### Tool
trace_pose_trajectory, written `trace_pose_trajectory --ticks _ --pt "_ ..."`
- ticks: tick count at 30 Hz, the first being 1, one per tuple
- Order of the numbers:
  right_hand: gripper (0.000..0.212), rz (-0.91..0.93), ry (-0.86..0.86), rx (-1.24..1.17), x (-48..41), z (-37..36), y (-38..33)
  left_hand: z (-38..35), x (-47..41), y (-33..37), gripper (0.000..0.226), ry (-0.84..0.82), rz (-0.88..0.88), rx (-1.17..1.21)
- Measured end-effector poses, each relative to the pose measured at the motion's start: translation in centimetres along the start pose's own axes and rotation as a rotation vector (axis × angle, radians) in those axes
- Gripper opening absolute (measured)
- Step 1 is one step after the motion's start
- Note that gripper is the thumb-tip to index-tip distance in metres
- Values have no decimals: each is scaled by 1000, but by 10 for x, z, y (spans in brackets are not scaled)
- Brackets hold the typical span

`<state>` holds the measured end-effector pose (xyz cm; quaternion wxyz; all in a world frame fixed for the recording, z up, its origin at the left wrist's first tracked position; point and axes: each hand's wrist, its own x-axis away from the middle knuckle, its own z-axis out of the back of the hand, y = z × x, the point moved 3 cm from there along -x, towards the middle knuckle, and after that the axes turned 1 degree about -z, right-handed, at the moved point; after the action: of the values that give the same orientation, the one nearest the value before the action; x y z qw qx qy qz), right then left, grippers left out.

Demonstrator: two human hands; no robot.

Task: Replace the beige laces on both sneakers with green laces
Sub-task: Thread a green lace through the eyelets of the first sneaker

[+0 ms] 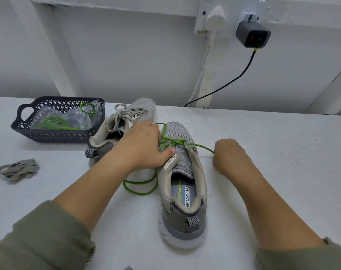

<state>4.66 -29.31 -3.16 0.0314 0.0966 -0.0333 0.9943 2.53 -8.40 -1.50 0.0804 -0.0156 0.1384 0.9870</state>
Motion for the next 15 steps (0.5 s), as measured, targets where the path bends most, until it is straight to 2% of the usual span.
trace_pose_trajectory --ticks 3,5,7,9,10,11,13,15 --pt "30 348 174 -278 0 2 -23 2 2 4 48 1 12 -31" --pt "21 431 152 -297 1 2 -30 2 3 5 49 0 17 -51" --pt "12 265 124 -160 -4 1 -19 2 3 5 51 -4 23 -67" --pt "15 9 21 -22 -1 -1 -4 0 3 5 54 -5 23 -104" --pt "13 -27 11 -22 2 0 -2 -1 3 5 55 -3 21 -120" --pt "12 31 61 -80 3 3 -6 -1 3 5 57 4 23 -125" --pt "27 261 203 -255 3 6 -20 -1 2 5 58 16 21 -131" --pt "25 420 190 -305 4 7 -33 -2 1 4 59 32 5 -141"
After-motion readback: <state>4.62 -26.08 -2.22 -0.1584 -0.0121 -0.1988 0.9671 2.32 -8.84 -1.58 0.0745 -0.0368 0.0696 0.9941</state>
